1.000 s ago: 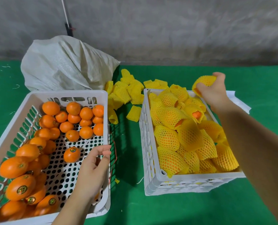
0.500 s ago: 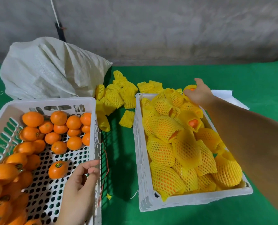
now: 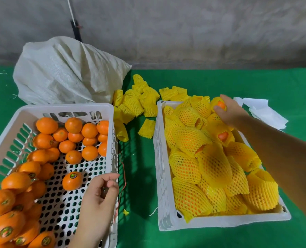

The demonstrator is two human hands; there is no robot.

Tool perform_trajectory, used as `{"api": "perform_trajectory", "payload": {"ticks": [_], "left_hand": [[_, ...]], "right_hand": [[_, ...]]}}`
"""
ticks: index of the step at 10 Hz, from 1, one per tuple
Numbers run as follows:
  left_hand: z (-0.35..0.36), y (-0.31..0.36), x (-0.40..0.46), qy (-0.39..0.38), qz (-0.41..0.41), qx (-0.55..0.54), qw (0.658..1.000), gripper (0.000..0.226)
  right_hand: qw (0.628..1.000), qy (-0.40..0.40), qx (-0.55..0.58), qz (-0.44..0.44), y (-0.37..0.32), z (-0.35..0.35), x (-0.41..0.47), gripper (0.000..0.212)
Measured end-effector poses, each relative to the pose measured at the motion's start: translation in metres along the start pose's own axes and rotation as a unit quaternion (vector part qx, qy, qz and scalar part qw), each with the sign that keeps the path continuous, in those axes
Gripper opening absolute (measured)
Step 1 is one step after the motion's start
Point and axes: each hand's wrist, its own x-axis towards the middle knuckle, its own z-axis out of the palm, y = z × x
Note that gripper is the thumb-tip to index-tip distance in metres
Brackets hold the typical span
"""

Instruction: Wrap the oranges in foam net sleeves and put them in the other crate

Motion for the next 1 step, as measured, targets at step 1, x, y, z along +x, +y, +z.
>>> {"api": "perform_trajectory", "payload": {"ticks": [1], "left_hand": [[-0.0013,0.0052,-0.0020,-0.006,0.050,0.058,0.997,0.032]], "right_hand": [[0.993,0.095,-0.023,-0.061,-0.0089,-0.0005,-0.0107,0.067]]}}
